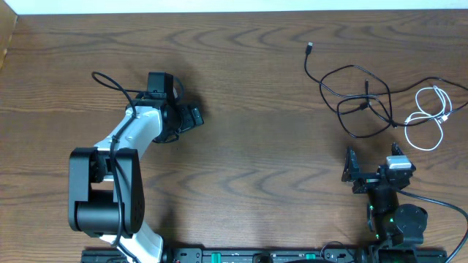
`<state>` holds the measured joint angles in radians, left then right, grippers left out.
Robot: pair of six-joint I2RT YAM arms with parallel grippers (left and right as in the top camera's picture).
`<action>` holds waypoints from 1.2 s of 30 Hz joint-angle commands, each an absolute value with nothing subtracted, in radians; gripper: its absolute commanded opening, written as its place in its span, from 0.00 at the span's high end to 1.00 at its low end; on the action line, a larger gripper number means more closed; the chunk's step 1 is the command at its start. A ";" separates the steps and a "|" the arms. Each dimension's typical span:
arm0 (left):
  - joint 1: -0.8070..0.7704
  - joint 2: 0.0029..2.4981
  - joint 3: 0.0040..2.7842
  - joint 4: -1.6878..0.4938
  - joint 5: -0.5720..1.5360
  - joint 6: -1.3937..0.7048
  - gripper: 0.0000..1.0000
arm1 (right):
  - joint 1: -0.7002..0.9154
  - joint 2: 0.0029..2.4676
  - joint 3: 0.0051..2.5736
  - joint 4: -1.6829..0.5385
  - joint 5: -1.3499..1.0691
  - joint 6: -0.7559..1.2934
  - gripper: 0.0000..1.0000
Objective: Untangle cables
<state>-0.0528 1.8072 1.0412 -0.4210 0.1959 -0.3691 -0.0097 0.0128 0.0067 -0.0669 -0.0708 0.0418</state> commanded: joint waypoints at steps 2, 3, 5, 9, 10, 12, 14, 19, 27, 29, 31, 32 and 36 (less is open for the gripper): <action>-0.052 1.797 1.031 -0.426 0.182 -0.367 0.02 | -0.008 0.006 0.006 -0.072 -0.059 0.055 0.01; -0.052 1.797 1.031 -0.426 0.182 -0.367 0.02 | -0.008 0.006 0.006 -0.072 -0.059 0.055 0.01; -0.052 1.797 1.031 -0.426 0.182 -0.367 0.02 | -0.008 0.006 0.006 -0.072 -0.059 0.055 0.01; -0.052 1.797 1.031 -0.426 0.182 -0.368 0.02 | -0.008 0.006 0.006 -0.072 -0.059 0.055 0.01; -0.052 1.797 1.031 -0.426 0.182 -0.368 0.02 | -0.008 0.006 0.006 -0.072 -0.059 0.055 0.01; -0.052 1.797 1.031 -0.426 0.182 -0.368 0.02 | -0.008 0.006 0.006 -0.072 -0.059 0.055 0.01; -0.052 1.797 1.031 -0.426 0.182 -0.367 0.02 | -0.008 0.006 0.006 -0.072 -0.059 0.055 0.01; -0.052 1.800 1.031 -0.426 0.182 -0.368 0.02 | -0.008 0.006 0.006 -0.072 -0.059 0.055 0.01; -0.052 1.785 1.031 -0.439 0.163 -0.367 0.02 | -0.008 0.006 0.006 -0.071 -0.059 0.055 0.01; -0.052 1.763 1.031 -0.451 0.163 -0.367 0.02 | -0.008 0.006 0.006 -0.072 -0.059 0.055 0.01; -0.052 1.735 1.031 -0.452 0.163 -0.367 0.02 | -0.008 0.006 0.006 -0.072 -0.059 0.055 0.01; -0.052 1.714 1.031 -0.452 0.163 -0.367 0.02 | -0.008 0.006 0.006 -0.072 -0.059 0.055 0.01; -0.052 1.617 1.031 -0.465 0.163 -0.367 0.02 | -0.008 0.006 0.006 -0.072 -0.059 0.055 0.01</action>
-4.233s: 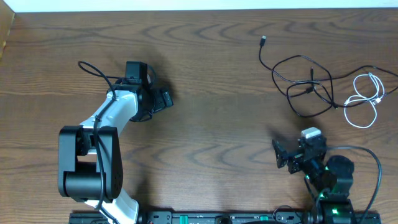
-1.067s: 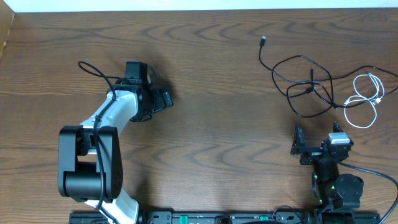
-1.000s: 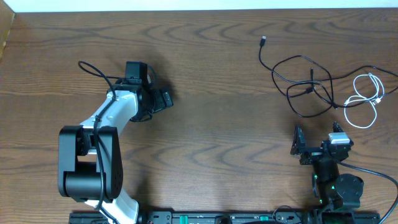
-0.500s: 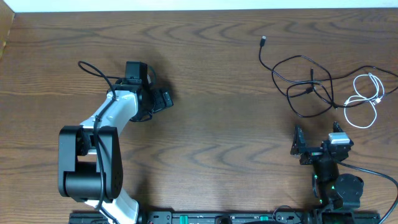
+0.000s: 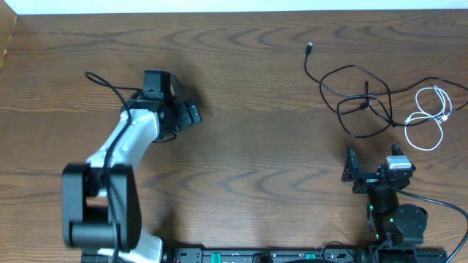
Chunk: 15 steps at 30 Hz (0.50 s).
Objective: Untangle cables
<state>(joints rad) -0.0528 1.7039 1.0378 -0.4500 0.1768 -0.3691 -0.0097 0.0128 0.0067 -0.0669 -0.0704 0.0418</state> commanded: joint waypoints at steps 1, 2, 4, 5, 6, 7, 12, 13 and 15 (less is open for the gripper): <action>-0.052 1.596 1.031 -0.467 0.163 -0.367 0.02 | -0.008 0.006 0.006 -0.072 -0.059 0.055 0.01; -0.052 1.571 1.031 -0.467 0.163 -0.367 0.02 | -0.008 0.006 0.006 -0.072 -0.059 0.055 0.01; -0.052 1.531 1.031 -0.467 0.163 -0.367 0.02 | -0.008 0.006 0.006 -0.072 -0.059 0.055 0.01; -0.052 1.515 1.031 -0.467 0.163 -0.367 0.02 | -0.008 0.006 0.006 -0.072 -0.059 0.055 0.01; -0.052 1.502 1.031 -0.469 0.163 -0.367 0.02 | -0.008 0.006 0.006 -0.072 -0.059 0.055 0.01; -0.051 1.492 1.031 -0.469 0.150 -0.362 0.02 | -0.008 0.006 0.006 -0.072 -0.059 0.055 0.01; -0.053 1.501 1.022 -0.496 0.099 -0.363 0.02 | -0.008 0.006 0.006 -0.072 -0.059 0.055 0.01; -0.053 1.507 1.015 -0.493 0.099 -0.363 0.02 | -0.008 0.006 0.006 -0.072 -0.059 0.055 0.01; -0.053 1.516 0.990 -0.455 0.100 -0.363 0.02 | -0.008 0.006 0.006 -0.071 -0.059 0.055 0.01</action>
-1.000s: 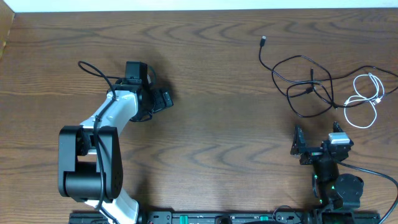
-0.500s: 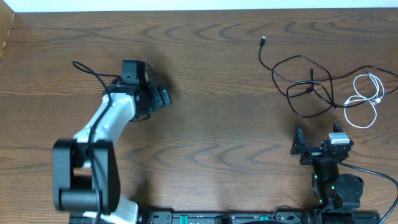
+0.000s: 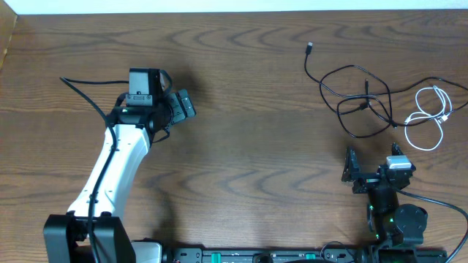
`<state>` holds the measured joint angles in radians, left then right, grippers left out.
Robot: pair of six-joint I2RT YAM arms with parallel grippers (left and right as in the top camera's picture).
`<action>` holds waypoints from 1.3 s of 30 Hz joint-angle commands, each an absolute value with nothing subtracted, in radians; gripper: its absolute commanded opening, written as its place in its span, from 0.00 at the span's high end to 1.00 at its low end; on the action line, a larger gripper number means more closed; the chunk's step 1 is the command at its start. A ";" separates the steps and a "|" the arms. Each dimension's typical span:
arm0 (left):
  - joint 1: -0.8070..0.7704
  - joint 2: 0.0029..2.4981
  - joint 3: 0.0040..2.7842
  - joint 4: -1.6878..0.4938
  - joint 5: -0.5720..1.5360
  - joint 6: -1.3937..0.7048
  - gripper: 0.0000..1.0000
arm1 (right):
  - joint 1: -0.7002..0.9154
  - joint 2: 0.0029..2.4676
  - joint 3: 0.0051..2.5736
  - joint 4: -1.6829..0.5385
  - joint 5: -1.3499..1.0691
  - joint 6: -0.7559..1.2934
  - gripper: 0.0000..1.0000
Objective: Untangle cables
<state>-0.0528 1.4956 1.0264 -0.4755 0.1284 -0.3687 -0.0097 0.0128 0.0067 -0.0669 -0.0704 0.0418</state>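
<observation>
A tangled black cable (image 3: 358, 98) lies at the far right of the wooden table (image 3: 256, 146), one plug end (image 3: 310, 48) pointing toward the back. A white cable (image 3: 428, 120) is looped against its right side and the two overlap. My left gripper (image 3: 183, 104) hovers over bare wood at the left, far from both cables; its fingers look bunched and their gap is not visible. My right gripper (image 3: 348, 169) rests near the front right, just in front of the black loops, with its fingers spread and nothing between them.
The left arm (image 3: 117, 161) stretches from its base at the front left toward the back. The right arm's base (image 3: 398, 223) stands at the front edge. A pale wall edge (image 3: 234, 6) runs along the back of the table.
My left arm has stretched further, carrying its gripper a little to the left and toward the back. The right arm and both cables are where they were.
First my left gripper hung over the left middle of the table with the arm folded. It then sat slightly further back and left, and now further still with the arm extended. The right arm and the cables have stayed put.
</observation>
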 commanded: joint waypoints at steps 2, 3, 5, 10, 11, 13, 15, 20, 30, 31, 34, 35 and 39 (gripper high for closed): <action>-0.058 1.516 0.950 -0.376 0.100 -0.363 0.03 | -0.008 0.006 0.006 -0.072 -0.059 0.055 0.01; -0.061 1.516 0.925 -0.324 0.100 -0.363 0.02 | -0.008 0.006 0.006 -0.072 -0.059 0.055 0.01; -0.069 1.516 0.882 -0.228 0.099 -0.363 0.02 | -0.008 0.006 0.006 -0.072 -0.059 0.055 0.01; -0.072 1.516 0.773 -0.011 0.099 -0.360 0.02 | -0.008 0.006 0.006 -0.071 -0.059 0.055 0.01; -0.072 1.516 0.752 0.027 0.099 -0.359 0.02 | -0.008 0.006 0.006 -0.072 -0.059 0.055 0.01; -0.072 1.516 0.714 0.073 0.094 -0.359 0.02 | -0.008 0.006 0.006 -0.072 -0.059 0.055 0.01; -0.072 1.516 0.677 0.093 0.092 -0.359 0.02 | -0.008 0.006 0.006 -0.072 -0.059 0.055 0.01; -0.072 1.515 0.550 0.191 0.080 -0.360 0.02 | -0.008 0.006 0.006 -0.072 -0.059 0.055 0.01; -0.072 1.507 0.295 0.481 0.081 -0.379 0.02 | -0.008 0.006 0.006 -0.071 -0.059 0.055 0.01; -0.072 1.504 0.281 0.504 0.081 -0.379 0.02 | -0.008 0.006 0.006 -0.072 -0.059 0.055 0.01; -0.072 1.496 0.253 0.536 0.081 -0.379 0.02 | -0.007 0.006 0.006 -0.072 -0.059 0.055 0.01; -0.072 1.496 0.248 0.537 0.081 -0.379 0.02 | -0.008 0.006 0.006 -0.072 -0.059 0.055 0.01; -0.072 1.496 0.229 0.537 0.081 -0.379 0.02 | -0.008 0.006 0.006 -0.072 -0.059 0.055 0.01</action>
<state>-0.0692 1.4712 0.2790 0.5770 0.0818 -0.3618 -0.0097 0.0128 0.0067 -0.0669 -0.0700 0.0422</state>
